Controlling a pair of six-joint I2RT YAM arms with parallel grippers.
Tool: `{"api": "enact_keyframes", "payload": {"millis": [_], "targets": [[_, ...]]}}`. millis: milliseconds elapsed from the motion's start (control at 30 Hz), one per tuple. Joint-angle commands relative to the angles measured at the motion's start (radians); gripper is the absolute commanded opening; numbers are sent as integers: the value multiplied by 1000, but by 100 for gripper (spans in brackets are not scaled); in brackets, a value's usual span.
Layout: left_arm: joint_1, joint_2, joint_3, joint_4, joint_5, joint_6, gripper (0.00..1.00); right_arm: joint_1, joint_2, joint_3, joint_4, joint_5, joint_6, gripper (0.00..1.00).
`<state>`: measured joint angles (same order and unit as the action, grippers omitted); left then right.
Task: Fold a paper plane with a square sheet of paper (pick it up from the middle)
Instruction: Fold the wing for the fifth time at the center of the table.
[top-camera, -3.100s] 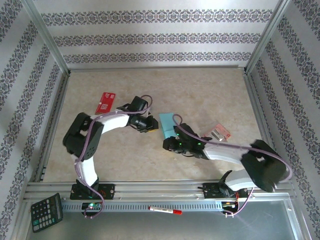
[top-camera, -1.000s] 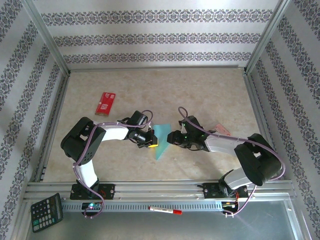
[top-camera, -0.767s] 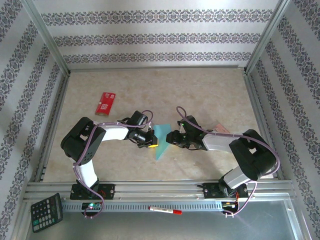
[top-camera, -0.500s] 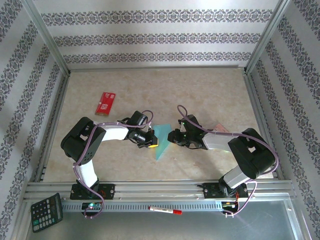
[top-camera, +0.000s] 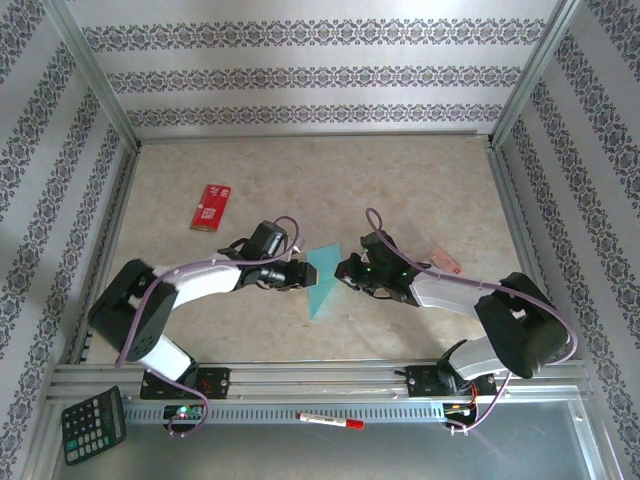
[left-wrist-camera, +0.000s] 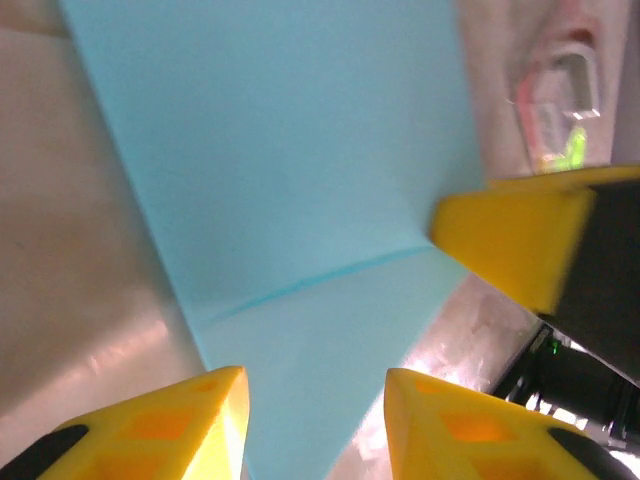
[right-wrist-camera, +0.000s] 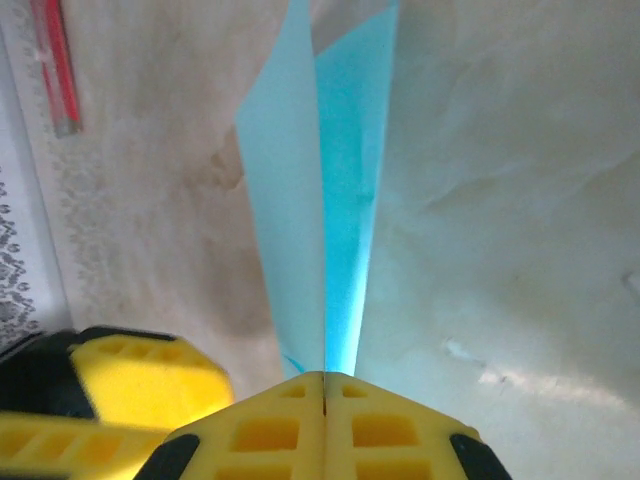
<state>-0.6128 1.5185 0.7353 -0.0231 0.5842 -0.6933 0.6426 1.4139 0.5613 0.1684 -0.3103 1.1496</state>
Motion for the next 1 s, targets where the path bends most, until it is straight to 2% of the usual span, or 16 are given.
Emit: {"api": "enact_keyframes", "payload": {"millis": [0, 167, 333, 733, 967], "targets": [[-82, -114, -58, -1, -186, 143, 46, 29, -32, -22, -23, 72, 161, 0], [-214, -189, -73, -54, -400, 304, 54, 63, -50, -16, -29, 105, 243, 0], [-294, -168, -82, -22, -516, 382, 58, 82, -41, -18, -3, 104, 295, 0], [-353, -30, -21, -28, -640, 477, 58, 101, -39, -40, 31, 113, 347, 0], [-361, 12, 7, -37, -655, 490, 51, 105, -27, -43, 43, 108, 357, 0]]}}
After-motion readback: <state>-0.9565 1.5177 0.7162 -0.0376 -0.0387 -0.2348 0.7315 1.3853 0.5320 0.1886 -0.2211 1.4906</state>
